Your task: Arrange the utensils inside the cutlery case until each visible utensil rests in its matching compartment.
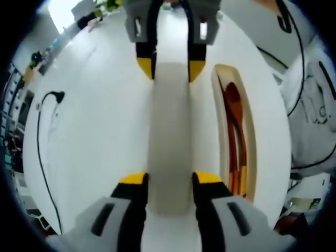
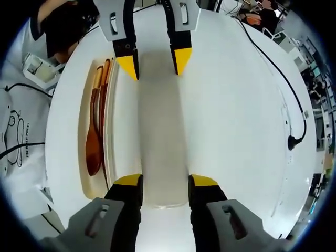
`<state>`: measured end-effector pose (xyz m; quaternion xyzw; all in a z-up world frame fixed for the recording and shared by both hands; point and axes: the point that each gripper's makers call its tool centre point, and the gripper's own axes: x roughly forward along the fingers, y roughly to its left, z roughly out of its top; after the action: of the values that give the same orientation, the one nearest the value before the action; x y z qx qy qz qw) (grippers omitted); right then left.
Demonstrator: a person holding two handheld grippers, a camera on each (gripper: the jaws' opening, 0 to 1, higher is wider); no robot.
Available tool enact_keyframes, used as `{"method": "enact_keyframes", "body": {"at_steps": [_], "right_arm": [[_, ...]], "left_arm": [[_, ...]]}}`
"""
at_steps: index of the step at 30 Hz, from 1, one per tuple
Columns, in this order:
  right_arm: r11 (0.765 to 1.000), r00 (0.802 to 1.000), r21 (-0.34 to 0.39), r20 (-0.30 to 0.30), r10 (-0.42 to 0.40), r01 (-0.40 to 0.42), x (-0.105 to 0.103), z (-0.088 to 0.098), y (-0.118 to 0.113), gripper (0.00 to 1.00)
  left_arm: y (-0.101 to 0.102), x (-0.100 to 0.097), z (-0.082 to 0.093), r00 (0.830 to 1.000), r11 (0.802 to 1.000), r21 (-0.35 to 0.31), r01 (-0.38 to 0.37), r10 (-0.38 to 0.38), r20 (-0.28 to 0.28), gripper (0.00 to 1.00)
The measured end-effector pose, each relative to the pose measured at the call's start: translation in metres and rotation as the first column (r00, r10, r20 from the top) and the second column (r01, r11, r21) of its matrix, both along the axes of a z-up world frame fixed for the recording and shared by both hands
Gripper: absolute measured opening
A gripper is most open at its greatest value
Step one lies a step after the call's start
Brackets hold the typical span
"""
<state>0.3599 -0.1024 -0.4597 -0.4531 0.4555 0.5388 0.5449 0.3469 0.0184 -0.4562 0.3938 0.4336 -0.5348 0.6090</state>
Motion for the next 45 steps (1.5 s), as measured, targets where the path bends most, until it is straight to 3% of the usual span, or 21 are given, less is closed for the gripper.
{"method": "enact_keyframes", "body": {"at_steps": [18,19,20,21,22,23,24,26,28,36,45], "right_arm": [[1.0,1.0,-0.014,0.0,-0.007,0.007,-0.026,0.022,-0.002,0.35],[1.0,1.0,-0.021,-0.004,-0.014,0.014,-0.029,0.023,-0.002,0.35],[1.0,1.0,-0.027,0.005,-0.009,0.009,-0.03,0.024,-0.004,0.33],[0.999,1.0,-0.043,0.005,0.011,-0.011,-0.031,0.025,-0.006,0.18],[0.997,0.998,-0.033,0.017,0.068,-0.067,-0.031,0.027,-0.003,0.11],[1.0,1.0,-0.02,-0.007,0.024,-0.024,-0.039,0.027,-0.003,0.17],[0.999,0.998,-0.047,-0.064,0.0,-0.004,-0.052,0.024,-0.008,0.21],[0.997,0.999,-0.067,-0.009,0.047,-0.047,-0.051,0.018,-0.012,0.2],[0.997,1.0,-0.073,-0.009,0.03,-0.03,-0.051,0.016,-0.014,0.21],[1.0,0.998,-0.021,0.064,-0.007,0.008,-0.032,0.015,-0.019,0.31],[1.0,0.999,0.028,0.04,-0.009,0.008,-0.03,-0.008,-0.032,0.42]], "left_arm": [[-0.001,-0.024,0.018,1.0,1.0,0.007,0.017,-0.017,0.016,0.35],[0.0,-0.027,0.02,1.0,1.0,0.011,0.025,-0.025,0.014,0.24],[0.003,-0.024,0.023,0.997,0.997,0.039,0.068,-0.069,0.043,0.04],[0.004,-0.024,0.024,0.994,0.996,0.039,0.074,-0.077,0.074,0.07],[0.004,-0.031,0.024,0.996,0.997,0.033,0.068,-0.069,0.051,0.17],[0.0,-0.044,0.023,0.999,1.0,0.005,0.023,-0.023,-0.022,0.21],[0.0,-0.046,0.024,0.999,0.999,0.0,0.047,-0.047,-0.013,0.18],[0.004,-0.05,0.021,0.998,0.997,0.035,0.063,-0.064,0.014,0.18],[0.007,-0.05,0.021,0.999,0.998,0.036,0.045,-0.045,0.007,0.19],[0.019,-0.035,0.022,0.996,0.998,0.061,0.025,-0.03,0.082,0.22],[0.029,-0.027,-0.003,0.994,0.994,0.085,0.063,-0.071,0.088,0.35]]}}
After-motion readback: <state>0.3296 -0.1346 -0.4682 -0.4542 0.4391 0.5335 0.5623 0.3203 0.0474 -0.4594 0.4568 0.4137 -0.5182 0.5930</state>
